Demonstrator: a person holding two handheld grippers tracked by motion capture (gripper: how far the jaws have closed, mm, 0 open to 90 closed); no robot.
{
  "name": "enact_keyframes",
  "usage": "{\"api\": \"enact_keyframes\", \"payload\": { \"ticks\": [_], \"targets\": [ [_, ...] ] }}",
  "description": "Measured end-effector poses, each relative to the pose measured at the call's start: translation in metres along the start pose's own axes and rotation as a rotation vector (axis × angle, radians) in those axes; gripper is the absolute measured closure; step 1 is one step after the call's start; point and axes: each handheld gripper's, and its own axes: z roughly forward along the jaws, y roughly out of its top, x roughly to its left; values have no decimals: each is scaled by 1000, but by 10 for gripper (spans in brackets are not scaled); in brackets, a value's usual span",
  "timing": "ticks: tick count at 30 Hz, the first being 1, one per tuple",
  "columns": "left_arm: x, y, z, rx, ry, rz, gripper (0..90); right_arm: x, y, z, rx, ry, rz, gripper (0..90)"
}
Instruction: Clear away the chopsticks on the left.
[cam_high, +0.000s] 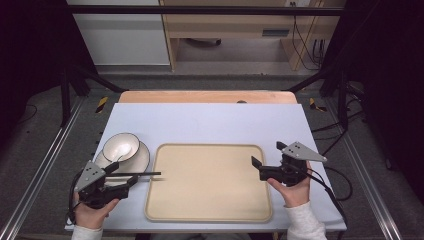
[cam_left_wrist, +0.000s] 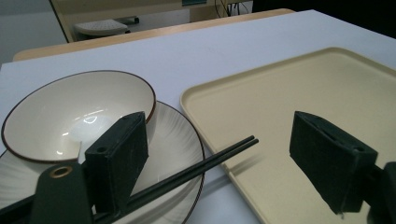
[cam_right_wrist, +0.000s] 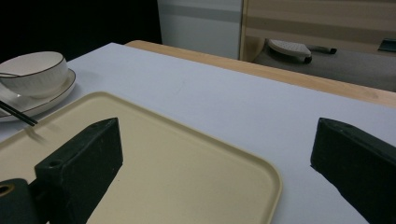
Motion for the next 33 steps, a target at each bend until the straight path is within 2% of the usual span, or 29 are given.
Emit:
{"api": "enact_keyframes", "payload": {
  "ticks": [4, 14, 18, 21, 33],
  "targets": [
    [1, -9, -5, 24, 4, 8, 191, 1, 1, 0, 0, 4, -3, 25],
    [9, -27, -8, 75, 22, -18, 191, 3, -1, 4, 21, 11, -12, 24],
    [13, -30, -3, 99, 39, -3, 191, 3, -1, 5, 24, 7, -8, 24],
    [22, -35, 5, 133, 67, 13, 192, 3, -1, 6, 29, 11, -10, 24],
    [35, -37, 18, 169, 87, 21, 246, 3, -2, 8, 33, 8, -13, 25]
  ]
}}
